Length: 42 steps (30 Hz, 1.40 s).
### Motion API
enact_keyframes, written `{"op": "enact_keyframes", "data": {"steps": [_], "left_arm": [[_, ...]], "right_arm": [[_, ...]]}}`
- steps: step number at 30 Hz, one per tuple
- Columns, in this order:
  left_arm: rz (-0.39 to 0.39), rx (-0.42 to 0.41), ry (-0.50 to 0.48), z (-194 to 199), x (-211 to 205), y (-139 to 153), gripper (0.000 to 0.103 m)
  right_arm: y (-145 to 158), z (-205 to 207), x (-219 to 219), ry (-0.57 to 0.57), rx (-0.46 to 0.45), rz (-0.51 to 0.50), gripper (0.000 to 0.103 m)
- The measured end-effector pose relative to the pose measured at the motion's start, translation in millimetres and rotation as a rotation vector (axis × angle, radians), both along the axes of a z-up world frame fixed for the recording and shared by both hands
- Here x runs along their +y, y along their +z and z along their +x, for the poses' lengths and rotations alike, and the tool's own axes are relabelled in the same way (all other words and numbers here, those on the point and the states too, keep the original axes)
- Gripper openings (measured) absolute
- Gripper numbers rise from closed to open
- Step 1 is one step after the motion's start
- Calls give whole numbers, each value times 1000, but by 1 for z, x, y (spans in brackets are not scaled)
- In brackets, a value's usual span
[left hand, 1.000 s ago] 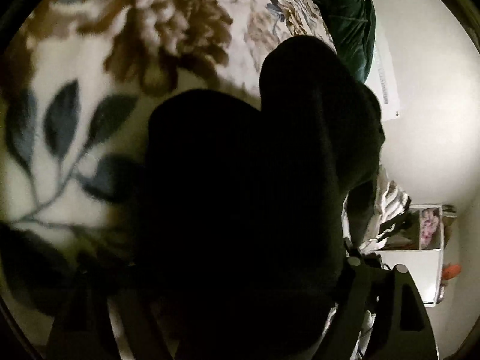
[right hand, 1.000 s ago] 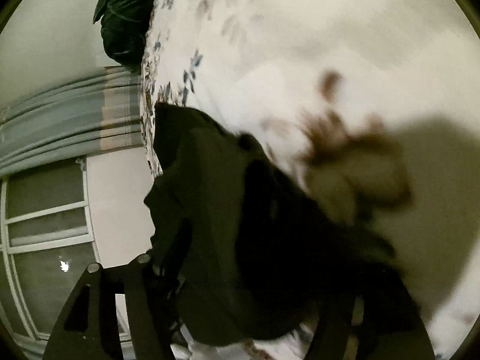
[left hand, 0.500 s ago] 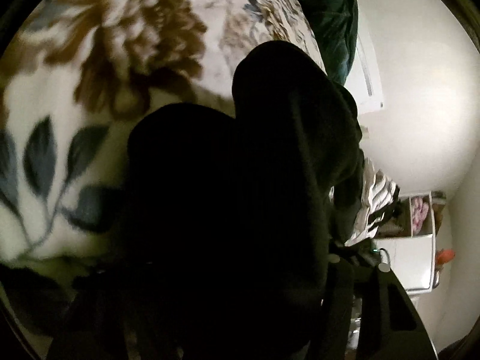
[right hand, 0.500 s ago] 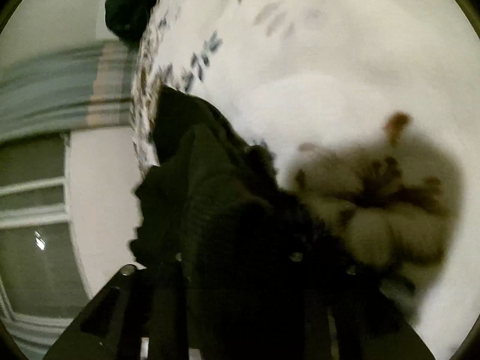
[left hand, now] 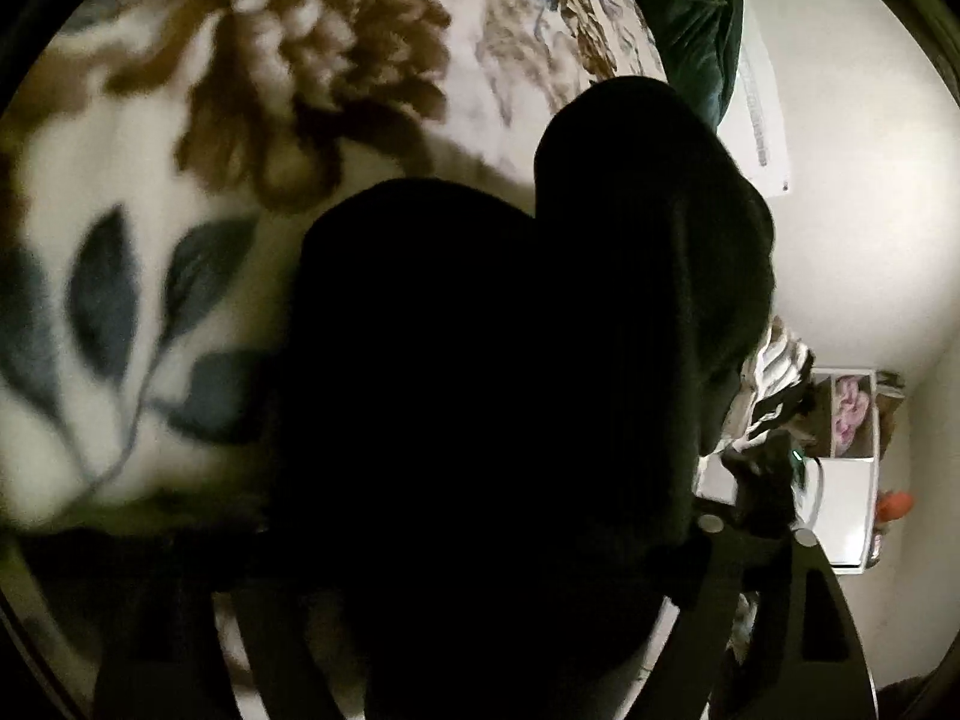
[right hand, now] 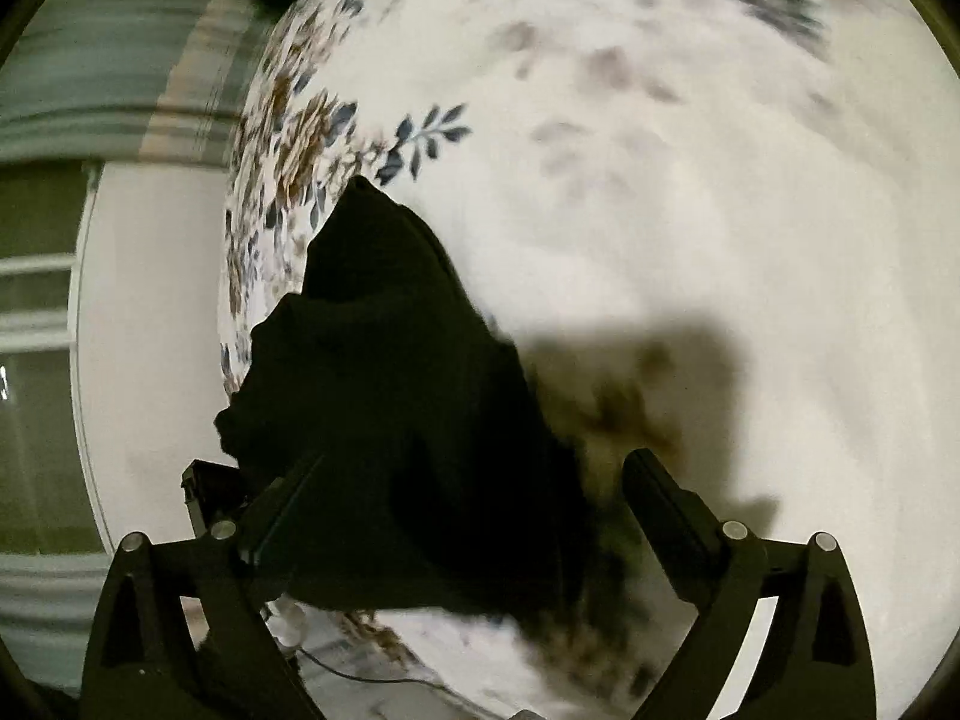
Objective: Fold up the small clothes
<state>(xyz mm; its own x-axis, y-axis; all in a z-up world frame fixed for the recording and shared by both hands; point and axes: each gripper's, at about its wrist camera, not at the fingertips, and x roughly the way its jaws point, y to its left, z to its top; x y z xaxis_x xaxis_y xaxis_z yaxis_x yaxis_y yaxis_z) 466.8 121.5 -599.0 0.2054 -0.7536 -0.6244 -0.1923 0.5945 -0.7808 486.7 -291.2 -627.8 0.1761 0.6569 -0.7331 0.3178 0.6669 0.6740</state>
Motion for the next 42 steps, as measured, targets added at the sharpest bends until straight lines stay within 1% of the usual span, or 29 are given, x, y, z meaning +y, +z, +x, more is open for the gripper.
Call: {"op": "enact_keyframes", "data": {"steps": [1, 3, 5, 7, 8, 9, 10, 12, 13, 14, 15, 16, 17, 20, 22, 24, 27, 29, 31, 33, 34, 38, 39, 42], "left_arm": [[-6, 0, -8, 2, -1, -3, 88], [-25, -2, -19, 7, 0, -7, 89], [-36, 3, -27, 10, 0, -8, 89], [-38, 3, -25, 10, 0, -9, 89], [-36, 0, -24, 10, 0, -8, 89], [-29, -6, -26, 8, 1, -7, 89], [-25, -10, -24, 6, 1, -6, 89], [-15, -24, -17, 7, -1, -5, 89], [-13, -35, -13, 9, -5, -3, 86], [-6, -50, -9, 7, -6, 0, 70], [6, -72, -9, 9, -9, 5, 65], [20, -96, -13, 10, -10, 10, 59], [33, -113, -19, 11, -12, 15, 55], [59, -135, -36, 13, -16, 26, 50], [63, -149, -55, 12, -17, 37, 49], [60, -165, -77, 8, -16, 49, 48], [66, -191, -106, 20, -26, 68, 47], [70, -209, -129, 33, -38, 79, 47], [69, -227, -150, 38, -46, 92, 47], [56, -237, -176, 43, -58, 107, 47], [49, -243, -190, 46, -64, 114, 47], [33, -287, -258, 55, -102, 151, 47], [31, -300, -276, 63, -121, 164, 47], [18, -340, -320, 89, -174, 195, 47]], "right_arm": [[-13, 17, 2, 30, 12, 33, 98], [-37, 36, 10, 84, 53, 106, 98], [-56, 51, 22, 170, 95, 103, 103], [-58, 60, 31, 237, 94, 124, 103], [-56, 60, 33, 257, 84, 158, 102], [-52, 60, 38, 288, 70, 224, 100], [-48, 60, 46, 326, 62, 255, 96], [-51, 59, 58, 388, 52, 181, 93], [-57, 58, 60, 384, 73, 164, 84], [-61, 58, 59, 363, 83, 149, 74], [-64, 60, 56, 323, 94, 138, 68], [-64, 58, 52, 304, 94, 147, 48], [-62, 57, 50, 286, 88, 155, 36], [-49, 52, 48, 244, 62, 115, 30], [-38, 48, 48, 202, 36, 110, 26], [-22, 42, 46, 170, 3, 123, 25], [1, 28, 43, 132, -42, 133, 25], [14, 18, 41, 118, -56, 132, 25], [29, 5, 31, 83, -69, 143, 25], [49, -3, 21, 42, -91, 137, 25], [60, -6, 24, 19, -99, 146, 25], [112, -23, -13, -53, -160, 123, 25], [121, -25, -23, -64, -171, 122, 25], [160, -27, -69, -121, -219, 103, 25]]}}
